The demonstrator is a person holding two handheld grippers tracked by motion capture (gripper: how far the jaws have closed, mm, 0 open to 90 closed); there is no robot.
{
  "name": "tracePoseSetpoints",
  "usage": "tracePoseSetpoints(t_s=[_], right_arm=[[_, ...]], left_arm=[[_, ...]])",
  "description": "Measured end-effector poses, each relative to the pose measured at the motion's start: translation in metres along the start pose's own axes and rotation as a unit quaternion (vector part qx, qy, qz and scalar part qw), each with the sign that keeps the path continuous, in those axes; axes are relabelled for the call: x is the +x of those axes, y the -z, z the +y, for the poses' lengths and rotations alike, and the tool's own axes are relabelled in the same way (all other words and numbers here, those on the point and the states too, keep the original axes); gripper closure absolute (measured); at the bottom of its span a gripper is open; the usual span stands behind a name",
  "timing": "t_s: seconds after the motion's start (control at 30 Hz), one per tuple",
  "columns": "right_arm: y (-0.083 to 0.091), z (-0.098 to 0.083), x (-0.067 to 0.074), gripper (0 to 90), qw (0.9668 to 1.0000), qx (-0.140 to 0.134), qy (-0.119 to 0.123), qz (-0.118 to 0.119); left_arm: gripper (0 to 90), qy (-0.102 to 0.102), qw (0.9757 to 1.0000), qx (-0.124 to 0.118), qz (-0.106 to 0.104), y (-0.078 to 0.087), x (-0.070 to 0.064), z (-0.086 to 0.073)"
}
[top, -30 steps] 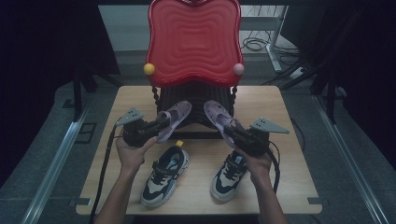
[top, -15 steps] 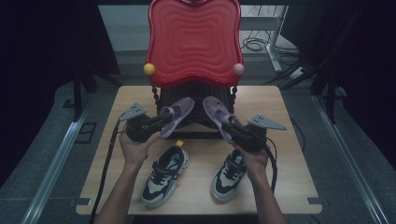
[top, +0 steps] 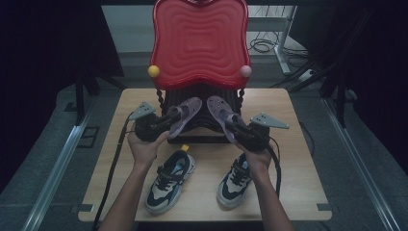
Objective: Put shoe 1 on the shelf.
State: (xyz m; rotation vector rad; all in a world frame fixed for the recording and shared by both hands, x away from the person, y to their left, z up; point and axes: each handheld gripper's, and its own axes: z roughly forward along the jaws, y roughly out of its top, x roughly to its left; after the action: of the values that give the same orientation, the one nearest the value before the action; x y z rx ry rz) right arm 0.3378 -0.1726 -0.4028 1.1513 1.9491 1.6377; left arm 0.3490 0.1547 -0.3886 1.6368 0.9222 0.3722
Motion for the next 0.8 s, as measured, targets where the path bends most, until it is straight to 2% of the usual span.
tracePoseSetpoints(t_s=[0.17, 0.8], right_arm=[[-0.005, 0.002, -0.001, 84.9, 1.0, 0.0, 0.001, -0.003], [-0.02, 0.007, -0.001, 84.9, 0.9999, 0.002, 0.001, -0.017]], left_arm=[[85.3, -0.007, 1.0, -0.001, 0.0, -0.004, -0.002, 0.006], [85.4, -0.004, 0.9998, -0.013, 0.011, -0.015, 0.002, 0.013]])
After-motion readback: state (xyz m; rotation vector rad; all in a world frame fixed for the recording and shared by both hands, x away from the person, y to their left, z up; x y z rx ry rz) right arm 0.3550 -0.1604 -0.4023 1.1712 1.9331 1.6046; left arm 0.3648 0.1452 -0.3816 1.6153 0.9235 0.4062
